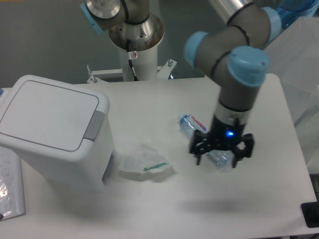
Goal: Open the trash can
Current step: 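Position the open gripper over the trash can lid's grey tab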
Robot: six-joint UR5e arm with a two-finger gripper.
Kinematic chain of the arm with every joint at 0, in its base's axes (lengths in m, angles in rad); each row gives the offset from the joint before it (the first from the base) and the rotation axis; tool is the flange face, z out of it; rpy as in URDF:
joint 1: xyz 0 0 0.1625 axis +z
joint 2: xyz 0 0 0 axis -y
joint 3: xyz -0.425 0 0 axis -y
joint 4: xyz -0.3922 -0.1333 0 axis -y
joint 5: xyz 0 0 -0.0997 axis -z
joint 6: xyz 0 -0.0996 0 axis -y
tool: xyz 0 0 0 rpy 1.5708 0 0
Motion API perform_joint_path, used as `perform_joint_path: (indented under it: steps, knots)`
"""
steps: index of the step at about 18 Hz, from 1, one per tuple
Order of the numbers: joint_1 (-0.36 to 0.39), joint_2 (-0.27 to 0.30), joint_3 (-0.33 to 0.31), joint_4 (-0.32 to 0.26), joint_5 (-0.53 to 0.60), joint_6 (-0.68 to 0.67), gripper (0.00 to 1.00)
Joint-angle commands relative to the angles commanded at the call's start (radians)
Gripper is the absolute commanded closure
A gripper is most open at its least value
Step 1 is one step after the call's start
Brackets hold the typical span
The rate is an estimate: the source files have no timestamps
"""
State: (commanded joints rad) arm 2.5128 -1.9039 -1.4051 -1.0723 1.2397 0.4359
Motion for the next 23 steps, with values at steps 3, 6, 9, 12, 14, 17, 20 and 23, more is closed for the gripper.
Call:
perform_joint_path:
  steps: [3,6,9,12,14,17,20,23]
  knots:
    - [-0.032,0.052,-0.002,0.0,-0.074,-0.081,0.0]
    - [-0.06,0.103,-0.018,-0.003,-0.127,-0.131,0.0]
    - [-0.098,0.158,-0.076,-0.008,-0.137,-0.158,0.0]
    - [-0.126,0.206,-0.127,-0.003,-0.135,-0.164,0.0]
    - [-0.132,0.227,-0.136,-0.009,-0.131,-0.164,0.0]
    - [-0.138,0.275,-0.185,-0.003,-0.126,-0.164,0.0]
    - [-0.14,0.275,-0.213,0.011,-0.126,-0.155,0.0]
    - [-0.141,0.256,-0.215,0.04,-0.124,-0.151,0.0]
